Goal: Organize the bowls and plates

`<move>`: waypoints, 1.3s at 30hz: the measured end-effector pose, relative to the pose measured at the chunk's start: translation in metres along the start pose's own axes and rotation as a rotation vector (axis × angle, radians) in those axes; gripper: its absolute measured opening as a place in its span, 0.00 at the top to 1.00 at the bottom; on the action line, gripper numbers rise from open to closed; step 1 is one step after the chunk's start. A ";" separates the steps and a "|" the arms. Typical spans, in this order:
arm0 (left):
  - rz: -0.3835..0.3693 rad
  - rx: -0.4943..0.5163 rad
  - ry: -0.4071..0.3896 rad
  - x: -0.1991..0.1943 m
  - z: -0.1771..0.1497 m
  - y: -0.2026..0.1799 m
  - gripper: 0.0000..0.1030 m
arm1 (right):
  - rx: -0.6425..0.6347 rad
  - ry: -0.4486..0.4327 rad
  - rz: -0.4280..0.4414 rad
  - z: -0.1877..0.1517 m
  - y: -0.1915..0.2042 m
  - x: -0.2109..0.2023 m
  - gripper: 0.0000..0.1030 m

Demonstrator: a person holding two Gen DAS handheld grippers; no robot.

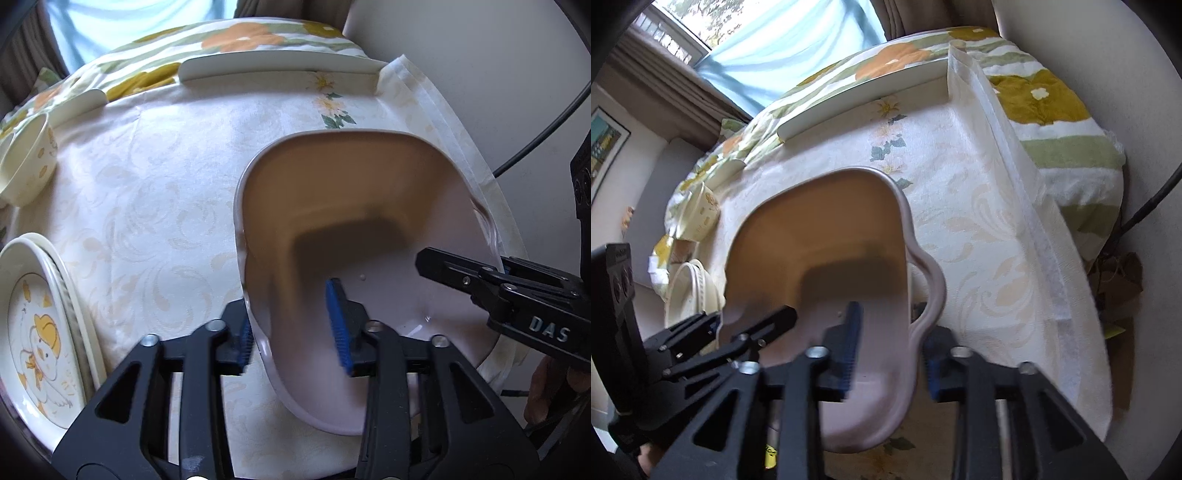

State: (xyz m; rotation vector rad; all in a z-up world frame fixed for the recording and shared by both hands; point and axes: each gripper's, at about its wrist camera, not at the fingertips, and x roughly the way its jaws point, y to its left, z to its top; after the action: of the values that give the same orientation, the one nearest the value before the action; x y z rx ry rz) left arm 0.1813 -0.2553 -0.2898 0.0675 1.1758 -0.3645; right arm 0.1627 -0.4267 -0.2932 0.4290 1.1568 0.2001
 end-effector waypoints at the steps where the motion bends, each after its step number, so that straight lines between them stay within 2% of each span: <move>1: 0.005 0.003 -0.006 -0.001 -0.001 0.000 0.34 | 0.011 -0.006 0.006 -0.001 0.000 0.000 0.43; 2: 0.011 0.004 -0.019 -0.002 -0.002 0.000 0.24 | 0.019 -0.011 0.011 -0.001 0.000 0.000 0.42; 4: 0.012 0.008 -0.035 -0.004 -0.002 0.000 0.24 | 0.027 -0.011 0.017 -0.002 0.001 0.001 0.42; 8: 0.014 0.014 -0.020 -0.004 -0.004 0.002 0.24 | 0.047 -0.029 0.020 -0.003 0.003 -0.002 0.42; 14: 0.025 0.011 -0.026 -0.016 -0.007 0.007 0.24 | 0.059 -0.082 -0.022 -0.003 0.003 -0.021 0.41; 16: 0.036 0.014 -0.024 -0.021 -0.010 0.008 0.24 | 0.067 -0.105 -0.054 -0.005 0.002 -0.028 0.22; 17: 0.045 0.014 -0.023 -0.024 -0.011 0.009 0.24 | 0.069 -0.117 -0.063 -0.006 0.001 -0.033 0.19; 20: 0.075 0.008 -0.039 -0.041 -0.016 0.015 0.24 | 0.067 -0.130 -0.064 -0.006 0.003 -0.049 0.19; 23: 0.091 -0.013 -0.095 -0.074 -0.019 0.027 0.24 | 0.017 -0.175 -0.075 -0.004 0.017 -0.073 0.19; 27: 0.140 -0.041 -0.196 -0.125 -0.020 0.050 0.24 | -0.072 -0.236 -0.046 0.006 0.049 -0.099 0.19; 28: 0.154 -0.055 -0.229 -0.140 -0.020 0.060 0.21 | -0.099 -0.243 -0.031 0.010 0.060 -0.102 0.19; 31: 0.200 -0.090 -0.303 -0.173 -0.012 0.090 0.00 | -0.177 -0.260 0.013 0.024 0.095 -0.102 0.18; 32: 0.214 -0.101 -0.328 -0.182 -0.009 0.101 0.00 | -0.191 -0.272 0.025 0.029 0.106 -0.101 0.17; 34: 0.228 -0.119 -0.341 -0.194 -0.001 0.126 0.00 | -0.217 -0.286 0.052 0.039 0.130 -0.093 0.02; 39: 0.232 -0.187 -0.337 -0.203 0.020 0.196 0.00 | -0.310 -0.248 0.048 0.062 0.194 -0.060 0.01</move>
State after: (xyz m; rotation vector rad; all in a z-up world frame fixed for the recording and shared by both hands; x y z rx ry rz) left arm 0.1930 -0.0260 -0.1242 -0.0200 0.8519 -0.0554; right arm 0.2081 -0.2880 -0.1392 0.2005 0.8549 0.3523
